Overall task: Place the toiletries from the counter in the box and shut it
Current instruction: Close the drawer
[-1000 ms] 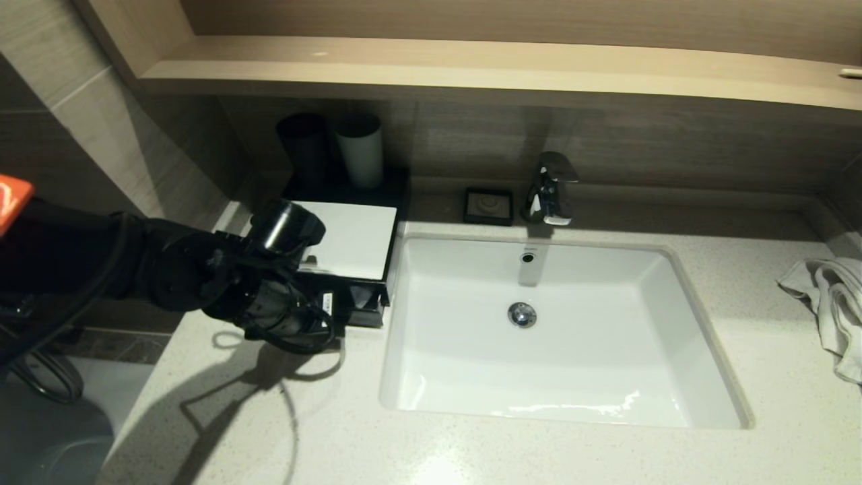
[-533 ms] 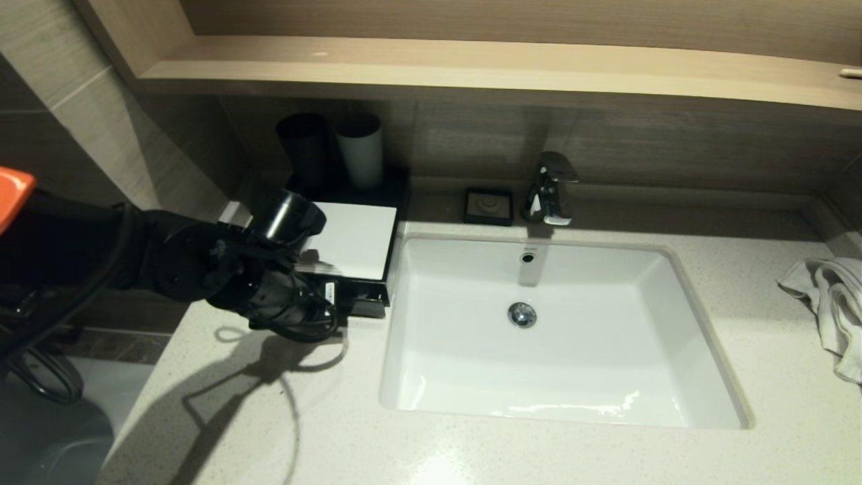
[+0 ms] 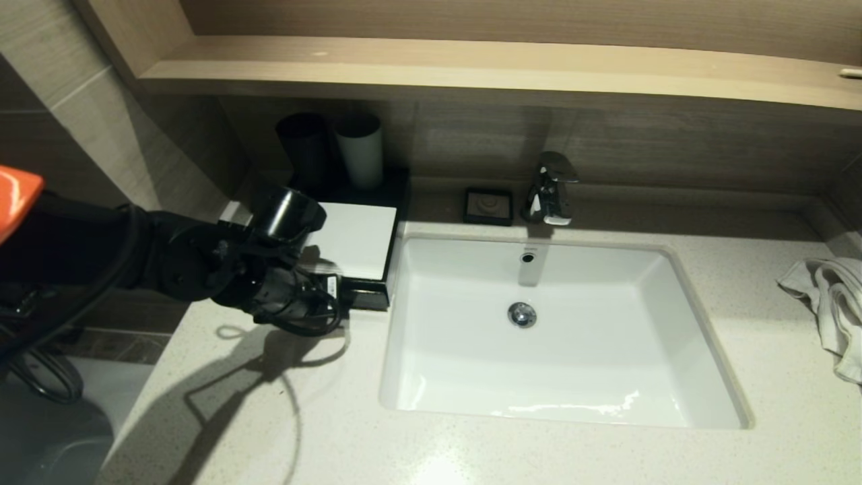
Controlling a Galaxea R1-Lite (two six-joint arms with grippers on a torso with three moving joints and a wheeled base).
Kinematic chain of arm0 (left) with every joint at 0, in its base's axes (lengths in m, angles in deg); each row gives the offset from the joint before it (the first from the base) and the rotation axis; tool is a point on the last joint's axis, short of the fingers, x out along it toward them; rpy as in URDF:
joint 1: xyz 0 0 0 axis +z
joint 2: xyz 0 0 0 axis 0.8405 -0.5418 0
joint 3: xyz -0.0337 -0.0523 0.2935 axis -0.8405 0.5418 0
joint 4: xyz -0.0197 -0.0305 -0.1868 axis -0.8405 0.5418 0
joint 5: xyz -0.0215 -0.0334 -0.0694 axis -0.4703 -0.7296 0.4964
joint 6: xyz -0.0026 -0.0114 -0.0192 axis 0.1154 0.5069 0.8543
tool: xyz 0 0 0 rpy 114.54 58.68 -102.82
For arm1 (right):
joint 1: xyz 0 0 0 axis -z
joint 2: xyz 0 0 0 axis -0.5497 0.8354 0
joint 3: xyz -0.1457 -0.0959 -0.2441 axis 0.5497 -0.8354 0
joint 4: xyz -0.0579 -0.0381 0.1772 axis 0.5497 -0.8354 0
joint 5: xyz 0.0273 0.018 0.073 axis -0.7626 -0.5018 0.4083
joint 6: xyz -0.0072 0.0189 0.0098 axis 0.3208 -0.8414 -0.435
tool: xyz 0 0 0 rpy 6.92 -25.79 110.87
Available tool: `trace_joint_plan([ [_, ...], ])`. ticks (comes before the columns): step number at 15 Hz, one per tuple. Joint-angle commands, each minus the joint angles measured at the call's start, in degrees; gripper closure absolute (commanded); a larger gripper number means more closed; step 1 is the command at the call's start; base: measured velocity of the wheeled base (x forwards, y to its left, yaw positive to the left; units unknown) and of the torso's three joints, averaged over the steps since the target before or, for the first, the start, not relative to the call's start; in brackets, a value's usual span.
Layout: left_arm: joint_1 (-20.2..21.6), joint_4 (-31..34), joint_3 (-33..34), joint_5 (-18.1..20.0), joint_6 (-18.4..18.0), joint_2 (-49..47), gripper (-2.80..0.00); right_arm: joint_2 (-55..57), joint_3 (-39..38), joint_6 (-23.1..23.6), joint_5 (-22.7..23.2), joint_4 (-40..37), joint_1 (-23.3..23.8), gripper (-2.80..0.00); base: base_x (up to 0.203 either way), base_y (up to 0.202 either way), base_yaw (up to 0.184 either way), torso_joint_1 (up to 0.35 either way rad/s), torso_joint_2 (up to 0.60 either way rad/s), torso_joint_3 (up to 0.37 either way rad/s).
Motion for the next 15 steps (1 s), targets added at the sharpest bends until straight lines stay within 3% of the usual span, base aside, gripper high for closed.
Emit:
trace_joint_plan([
  [1,0.1,0.1,0.0,-0.1,0.1,0.4,0.00,0.0,0.0,0.0,0.0,0.0,0.1,0.00,0.000,0.000,0.000,0.000,0.00,0.000],
  [11,0.1,-0.7,-2.2,-0.2,0.4,1.9,0.00,0.0,0.0,0.0,0.0,0.0,0.0,0.00,0.000,0.000,0.000,0.000,0.00,0.000],
  [15,0.0,0.2,1.1,-0.2,0.4,5.7,0.00,0.0,0.0,0.0,0.0,0.0,0.0,0.00,0.000,0.000,0.000,0.000,0.00,0.000],
])
